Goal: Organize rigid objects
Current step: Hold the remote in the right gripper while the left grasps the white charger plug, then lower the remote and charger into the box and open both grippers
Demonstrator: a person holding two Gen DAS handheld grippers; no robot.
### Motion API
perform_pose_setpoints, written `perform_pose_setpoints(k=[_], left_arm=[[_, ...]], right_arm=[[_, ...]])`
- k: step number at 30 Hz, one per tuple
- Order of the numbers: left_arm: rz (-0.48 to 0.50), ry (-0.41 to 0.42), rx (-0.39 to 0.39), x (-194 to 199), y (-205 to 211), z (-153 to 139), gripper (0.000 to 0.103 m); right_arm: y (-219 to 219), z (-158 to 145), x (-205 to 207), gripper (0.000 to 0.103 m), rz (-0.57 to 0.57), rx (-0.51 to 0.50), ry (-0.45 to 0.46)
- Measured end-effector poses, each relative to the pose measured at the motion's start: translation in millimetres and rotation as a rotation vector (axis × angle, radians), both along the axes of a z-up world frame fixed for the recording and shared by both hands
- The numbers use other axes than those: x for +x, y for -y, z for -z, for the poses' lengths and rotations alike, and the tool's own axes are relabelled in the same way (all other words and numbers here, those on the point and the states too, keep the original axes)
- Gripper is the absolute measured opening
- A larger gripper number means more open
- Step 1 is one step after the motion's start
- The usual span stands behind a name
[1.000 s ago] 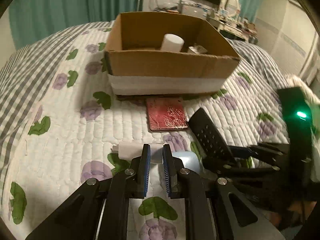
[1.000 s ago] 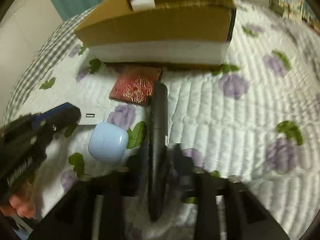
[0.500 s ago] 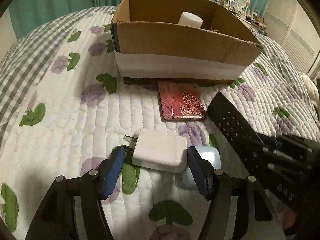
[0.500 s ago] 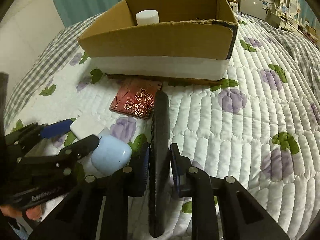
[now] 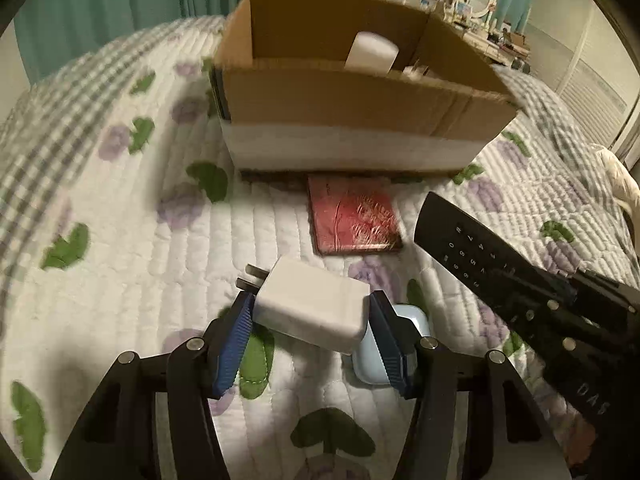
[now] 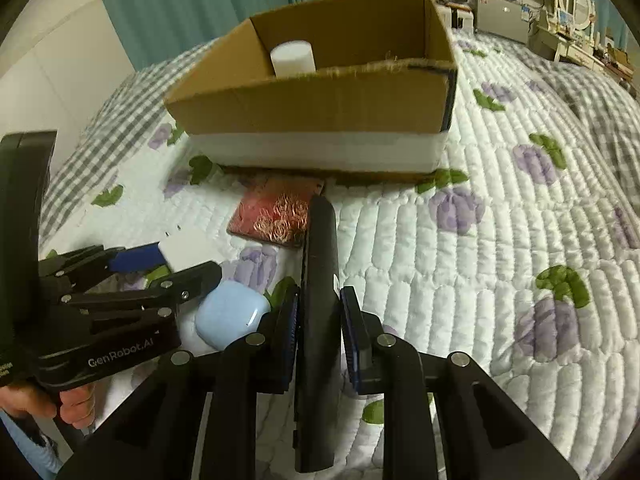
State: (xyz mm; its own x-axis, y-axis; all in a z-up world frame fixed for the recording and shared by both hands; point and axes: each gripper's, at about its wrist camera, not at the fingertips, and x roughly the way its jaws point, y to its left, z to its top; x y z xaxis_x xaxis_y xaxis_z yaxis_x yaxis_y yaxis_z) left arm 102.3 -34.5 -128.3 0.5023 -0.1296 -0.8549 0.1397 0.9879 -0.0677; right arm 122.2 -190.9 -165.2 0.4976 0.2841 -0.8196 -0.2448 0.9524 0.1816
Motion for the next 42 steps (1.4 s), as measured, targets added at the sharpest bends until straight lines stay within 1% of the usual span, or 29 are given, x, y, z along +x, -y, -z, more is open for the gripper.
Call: perform_pose_setpoints(k=[3,6,9,12,14,16,17,19,21,24,26,28,29,30,31,35,36,37,38,39,40,42], left_arm=[[-0.007,0.069,0.006,-4.1,-2.5,-26.6,0.059],[-0.004,0.148,0.025,-2.8,0.2,-58.2,0.058],[0.012,0.234,0.031,6.3,6.1,-93.2,0.057],[0.019,0.288,0.035,32.6,10.3,-119.7,0.056],[0.014,0.321,0.050,51.8,14.0,-128.9,0.055],[0.009,0.332,0.049,72.7,15.7,-131.0,0.055],[0.002,0.322,0.042,86.9,15.8,-128.9,0.055],[-0.016,0.300,0.032,109.2,15.8,-121.5,0.054],[-0.034,0.282,0.038,129.7,15.0,-110.0,0.054],[-0.044,0.276,0.054,146.8,13.8,-95.2,0.054],[-0.041,0.285,0.063,151.3,14.2,-87.1,0.055],[-0.046,0.295,0.066,154.2,11.5,-81.8,0.058],[-0.056,0.303,0.068,155.4,9.4,-80.5,0.061],[-0.062,0.305,0.071,155.8,8.0,-80.5,0.068],[-0.068,0.307,0.072,156.4,6.3,-80.8,0.071],[-0.095,0.349,0.077,145.9,-2.9,-93.4,0.072],[-0.099,0.357,0.067,140.2,-5.7,-98.7,0.074],[-0.101,0.361,0.056,135.6,-7.5,-103.0,0.078],[-0.105,0.365,0.044,130.1,-10.3,-107.2,0.079],[-0.108,0.369,0.031,121.0,-14.6,-113.3,0.080],[-0.110,0.368,0.028,115.8,-16.7,-117.6,0.080],[-0.110,0.367,0.029,97.6,-22.9,-126.7,0.081]], right_arm=[[4.1,-19.6,-6.9,0.019,0.003,0.019,0.060],[5.2,-42.8,-9.4,0.019,-0.001,0.004,0.116],[8.0,-75.0,-3.6,0.019,-0.002,0.006,0.179],[11.4,-108.1,11.3,0.019,-0.005,0.018,0.244],[8.4,-126.7,27.2,0.019,-0.006,0.014,0.281],[3.4,-139.4,45.7,0.019,-0.004,0.005,0.313],[2.3,-143.9,56.5,0.019,-0.004,0.002,0.323],[2.4,-146.6,75.2,0.019,-0.001,0.003,0.328],[2.7,-142.6,94.0,0.019,0.003,0.004,0.319],[1.9,-126.8,121.0,0.019,0.008,-0.010,0.293],[0.8,-115.3,132.8,0.019,0.005,-0.019,0.276],[2.2,-105.3,142.9,0.019,0.004,-0.030,0.262],[2.6,-100.1,149.2,0.019,0.005,-0.030,0.256],[3.5,-95.0,155.7,0.019,0.007,-0.025,0.250],[3.6,-91.4,158.5,0.019,0.009,-0.018,0.247],[3.3,-85.4,173.3,0.020,0.011,0.020,0.237],[2.3,-85.4,174.9,0.022,0.005,0.022,0.234],[1.5,-86.9,173.2,0.037,0.008,0.023,0.245],[1.7,-89.8,169.7,0.062,0.016,0.024,0.259],[1.8,-93.5,163.4,0.070,0.025,0.022,0.273],[2.3,-97.0,157.4,0.073,0.031,0.020,0.285],[2.4,-107.2,140.0,0.073,0.024,0.006,0.304]])
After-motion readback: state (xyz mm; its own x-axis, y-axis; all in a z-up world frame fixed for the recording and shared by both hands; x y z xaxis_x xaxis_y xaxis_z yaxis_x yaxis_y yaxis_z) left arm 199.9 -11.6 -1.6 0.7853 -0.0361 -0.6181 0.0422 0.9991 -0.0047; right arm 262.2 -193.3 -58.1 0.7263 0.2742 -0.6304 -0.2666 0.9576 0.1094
